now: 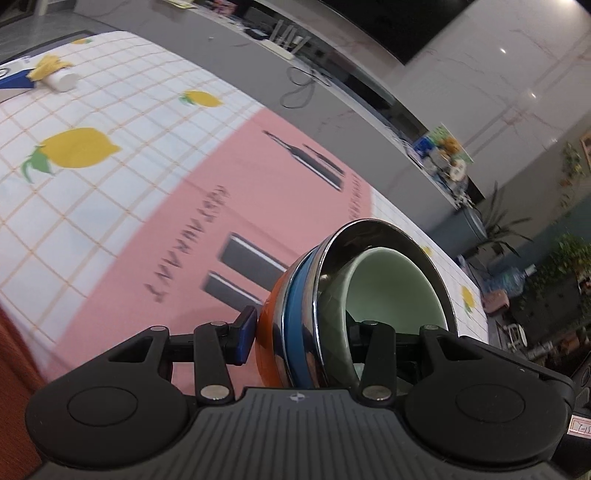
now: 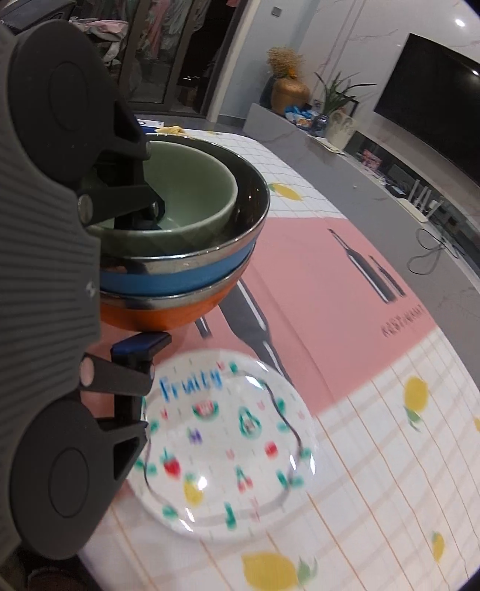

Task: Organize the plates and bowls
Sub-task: 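Lift the bowl stack and carry it over the Fruity plate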

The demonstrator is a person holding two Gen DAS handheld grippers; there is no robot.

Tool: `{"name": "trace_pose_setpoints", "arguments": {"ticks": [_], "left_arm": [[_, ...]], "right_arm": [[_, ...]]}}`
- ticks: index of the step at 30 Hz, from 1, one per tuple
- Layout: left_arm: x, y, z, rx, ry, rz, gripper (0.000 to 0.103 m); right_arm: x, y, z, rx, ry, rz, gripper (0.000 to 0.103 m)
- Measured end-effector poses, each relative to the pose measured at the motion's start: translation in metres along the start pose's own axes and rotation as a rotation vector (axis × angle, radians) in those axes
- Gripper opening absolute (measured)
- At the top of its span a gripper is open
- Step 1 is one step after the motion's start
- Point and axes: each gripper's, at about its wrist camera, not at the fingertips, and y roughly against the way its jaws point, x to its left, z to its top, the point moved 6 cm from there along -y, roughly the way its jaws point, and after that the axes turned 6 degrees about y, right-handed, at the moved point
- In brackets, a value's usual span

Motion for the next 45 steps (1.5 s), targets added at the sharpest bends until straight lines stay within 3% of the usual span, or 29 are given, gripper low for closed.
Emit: {"name": "trace_pose_setpoints", "arguments": {"ticks": [9, 18, 30, 45], "left_arm": [[-0.047, -0.030, -0.023, 0.076, -0.059, -0.044, 0.049], [-0.059, -0.060, -0.039, 0.134, -0.075, -0.028, 0.049], [-0.050, -0.077, -0.044, 0.171, -0.052, -0.003, 0.050], [-0.051, -0.074, -0.044, 0.176, -0.084, -0.023, 0.052]], "right_arm": [[-0.048, 0.039, 0.023, -0.042, -0.015, -0.026, 0.048], [-0.090, 0.040, 0.034, -0.026, -0.053, -0.039, 0.048], [-0.100, 0.024, 0.037, 0.017, -0.061, -0.060, 0.049], [-0.093, 0.022, 0.034, 0.007, -0.003, -0.076, 0.054]]}}
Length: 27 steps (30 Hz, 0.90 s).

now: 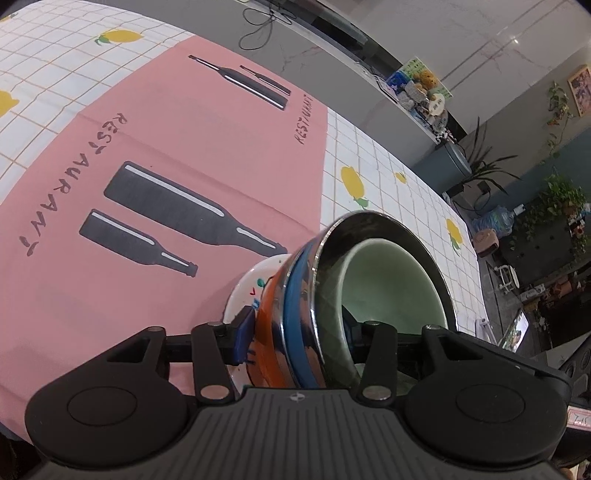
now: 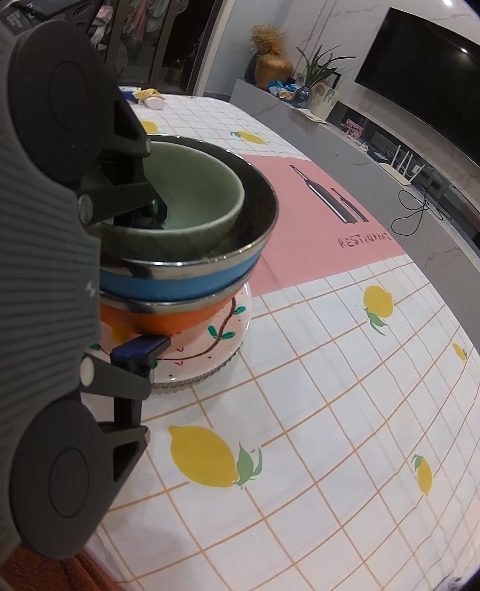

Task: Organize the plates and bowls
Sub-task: 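Lift the bowl stack and carry it over the Fruity plate, then lower the bowl stack onto the Fruity plate and open both grippers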

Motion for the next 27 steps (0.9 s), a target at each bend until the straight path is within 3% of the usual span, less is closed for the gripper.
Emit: {"name": "trace_pose_setpoints", "arguments": {"ticks": [6, 15, 27], "left_arm": [[-0.001, 0.004, 0.003, -0.023, 0.012, -0.025, 0.065], [-0.007, 0.024, 0.012, -0.102, -0.027, -0.033, 0.067], [-0.043, 0.108, 0.011, -0.346, -0.292, 0.016, 0.067]], "right_arm": [[0.007, 0.008, 0.004, -0.069, 0.039, -0.012, 0.077], [0.012, 0.021, 0.008, -0.130, 0.058, -0.002, 0.079], [0.062, 0.091, -0.006, -0.398, 0.318, -0.165, 0.081]]}}
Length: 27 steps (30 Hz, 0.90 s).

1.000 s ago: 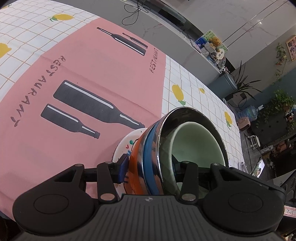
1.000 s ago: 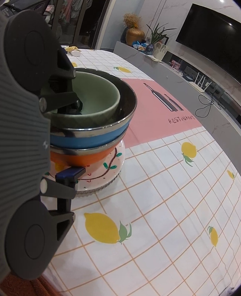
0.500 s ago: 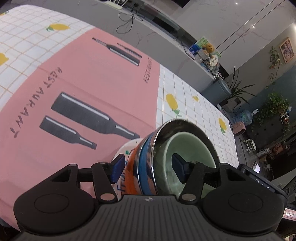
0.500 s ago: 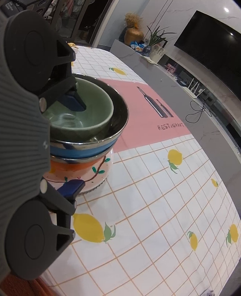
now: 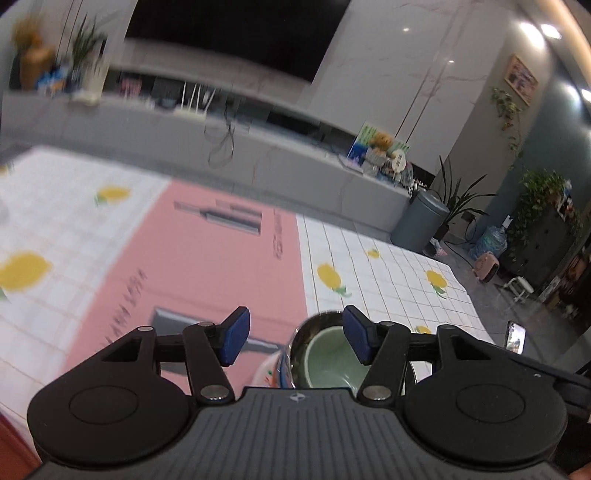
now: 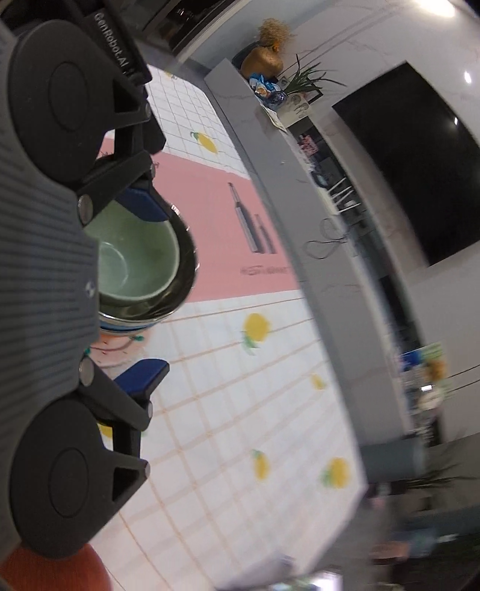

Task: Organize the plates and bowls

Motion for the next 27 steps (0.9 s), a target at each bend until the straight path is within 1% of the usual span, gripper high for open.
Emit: {"name": "trace_pose_setpoints", "arguments": {"ticks": [6, 10, 12, 13, 17, 18, 20, 22, 23, 24, 27], "left_arm": [[-0.019, 0.041, 0.002, -0.130, -0.160, 0.038, 0.067], [-0.028, 0.062, -0.001, -0.178, -0.226, 0.044, 0.068], [-0.032, 0.072, -0.004, -0.208, -0.263, 0.058, 0.070], [-0.034, 0.077, -0.006, -0.229, -0.287, 0.072, 0.071], [-0.040, 0.093, -0.020, -0.320, -0.413, 0.170, 0.075], [-0.039, 0.096, -0.023, -0.326, -0.422, 0.183, 0.077], [-0.040, 0.099, -0.030, -0.322, -0.418, 0.191, 0.079], [-0.035, 0.099, -0.036, -0.314, -0.392, 0.184, 0.079], [-0.032, 0.098, -0.038, -0.308, -0.375, 0.185, 0.081], [-0.030, 0.094, -0.042, -0.297, -0.359, 0.184, 0.083], [-0.022, 0.086, -0.055, -0.243, -0.370, 0.202, 0.084]], "right_arm": [[0.012, 0.046, 0.003, -0.112, 0.090, -0.046, 0.083], [0.020, 0.074, -0.001, -0.169, 0.135, -0.058, 0.085], [0.023, 0.087, -0.005, -0.198, 0.160, -0.062, 0.086], [0.024, 0.094, -0.008, -0.217, 0.168, -0.064, 0.087], [0.027, 0.118, -0.021, -0.289, 0.194, -0.082, 0.090], [0.028, 0.122, -0.026, -0.300, 0.200, -0.088, 0.091], [0.030, 0.127, -0.037, -0.308, 0.216, -0.095, 0.092], [0.031, 0.129, -0.049, -0.304, 0.237, -0.108, 0.092], [0.032, 0.129, -0.054, -0.299, 0.249, -0.118, 0.092], [0.032, 0.128, -0.060, -0.293, 0.263, -0.125, 0.093], [0.034, 0.124, -0.074, -0.265, 0.289, -0.131, 0.093]]}}
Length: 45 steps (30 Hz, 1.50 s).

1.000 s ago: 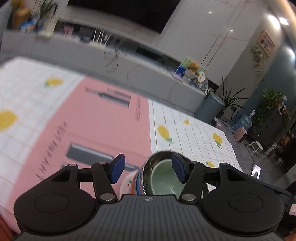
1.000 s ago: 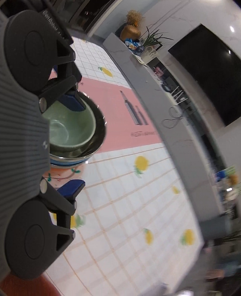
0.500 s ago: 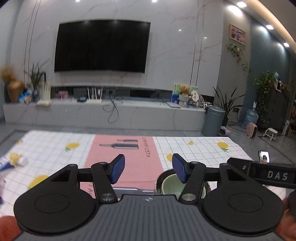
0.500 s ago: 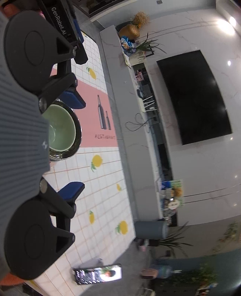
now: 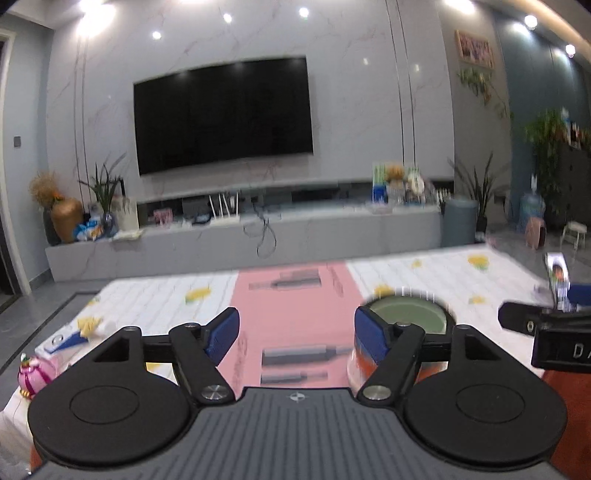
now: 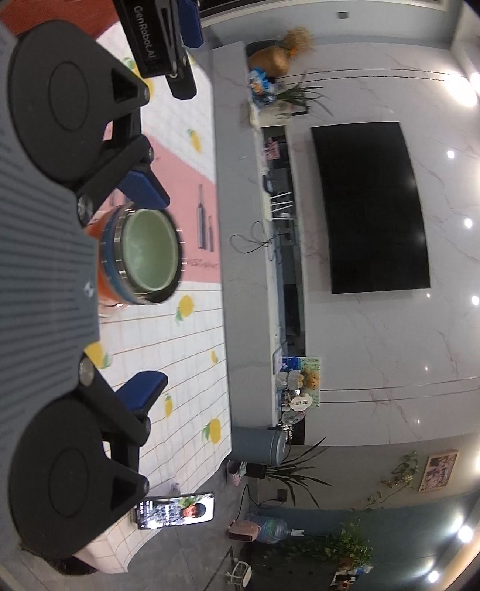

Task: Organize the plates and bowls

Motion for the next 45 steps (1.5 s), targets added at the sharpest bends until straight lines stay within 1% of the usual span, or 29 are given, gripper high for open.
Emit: {"name": "trace_pose_setpoints", "arguments": {"ticks": [2, 5, 7, 11, 15, 20, 27, 31, 45], "left_arm": [[-0.002, -0.004, -0.010, 0.030, -0.006, 0.002, 0.084], [0.004, -0.005, -0.025, 0.089, 0.045, -0.014, 0.084], [0.005, -0.010, -0.033, 0.126, 0.067, -0.011, 0.084], [0.011, -0.014, -0.055, 0.175, 0.049, 0.015, 0.085], [0.009, -0.020, -0.070, 0.230, 0.021, 0.006, 0.085], [0.006, -0.028, -0.082, 0.251, -0.013, 0.013, 0.085], [0.002, -0.033, -0.091, 0.271, -0.022, 0.010, 0.085], [0.001, -0.036, -0.090, 0.280, -0.022, 0.012, 0.085], [0.003, -0.036, -0.090, 0.279, -0.018, 0.017, 0.085]], "right_arm": [[0.005, 0.000, -0.009, 0.019, 0.021, 0.005, 0.093], [0.010, -0.004, -0.023, 0.060, 0.039, 0.016, 0.093], [0.011, -0.008, -0.034, 0.091, 0.042, 0.016, 0.093], [0.015, -0.017, -0.049, 0.139, 0.048, 0.030, 0.093], [0.021, -0.024, -0.061, 0.142, 0.069, 0.047, 0.093], [0.024, -0.036, -0.072, 0.152, 0.091, 0.057, 0.092], [0.012, -0.051, -0.080, 0.199, 0.040, 0.051, 0.092], [0.011, -0.054, -0.082, 0.214, 0.030, 0.054, 0.092], [0.013, -0.055, -0.083, 0.214, 0.038, 0.061, 0.092]]}}
